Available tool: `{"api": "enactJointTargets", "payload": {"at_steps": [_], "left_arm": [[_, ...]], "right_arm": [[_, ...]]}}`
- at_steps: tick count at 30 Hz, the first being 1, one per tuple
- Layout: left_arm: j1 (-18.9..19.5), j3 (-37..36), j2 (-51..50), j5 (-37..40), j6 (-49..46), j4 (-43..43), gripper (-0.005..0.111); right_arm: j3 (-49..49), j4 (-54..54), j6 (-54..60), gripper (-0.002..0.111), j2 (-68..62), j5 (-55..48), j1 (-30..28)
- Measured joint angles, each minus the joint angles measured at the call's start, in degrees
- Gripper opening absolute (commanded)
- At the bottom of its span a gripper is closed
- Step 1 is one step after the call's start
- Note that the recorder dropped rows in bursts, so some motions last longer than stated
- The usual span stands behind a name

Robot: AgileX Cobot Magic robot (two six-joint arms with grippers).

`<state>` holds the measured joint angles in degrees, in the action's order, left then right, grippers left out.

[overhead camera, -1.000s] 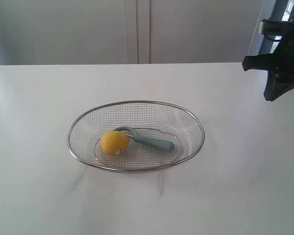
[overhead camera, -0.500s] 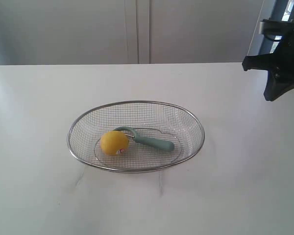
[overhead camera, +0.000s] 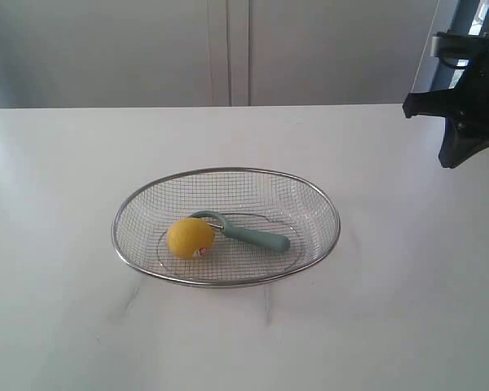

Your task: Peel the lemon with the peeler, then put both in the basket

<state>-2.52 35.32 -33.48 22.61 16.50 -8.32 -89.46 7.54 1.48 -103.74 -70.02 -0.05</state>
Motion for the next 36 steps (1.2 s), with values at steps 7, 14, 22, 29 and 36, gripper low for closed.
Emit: {"api": "enactJointTargets", "payload": {"at_steps": [7, 14, 22, 29, 36], "left_arm": [[1.68, -6.99, 7.26, -1.43, 0.11, 0.62, 0.000], [1.68, -15.17, 14.31, -1.81, 0.22, 1.64, 0.000], [1.68, -24.08, 21.23, -1.81, 0.22, 2.15, 0.000], [1.68, -28.69, 27.71, -1.81, 0.32, 2.15, 0.000], [1.68, -31.76, 32.88, -1.81, 0.32, 2.15, 0.000]], "right_arm": [[0.00, 0.00, 0.00, 0.000, 0.00, 0.00, 0.00], [0.00, 0.00, 0.00, 0.000, 0.00, 0.00, 0.00], [0.00, 0.00, 0.00, 0.000, 0.00, 0.00, 0.00], [0.00, 0.00, 0.00, 0.000, 0.00, 0.00, 0.00], [0.00, 0.00, 0.00, 0.000, 0.00, 0.00, 0.00]]}}
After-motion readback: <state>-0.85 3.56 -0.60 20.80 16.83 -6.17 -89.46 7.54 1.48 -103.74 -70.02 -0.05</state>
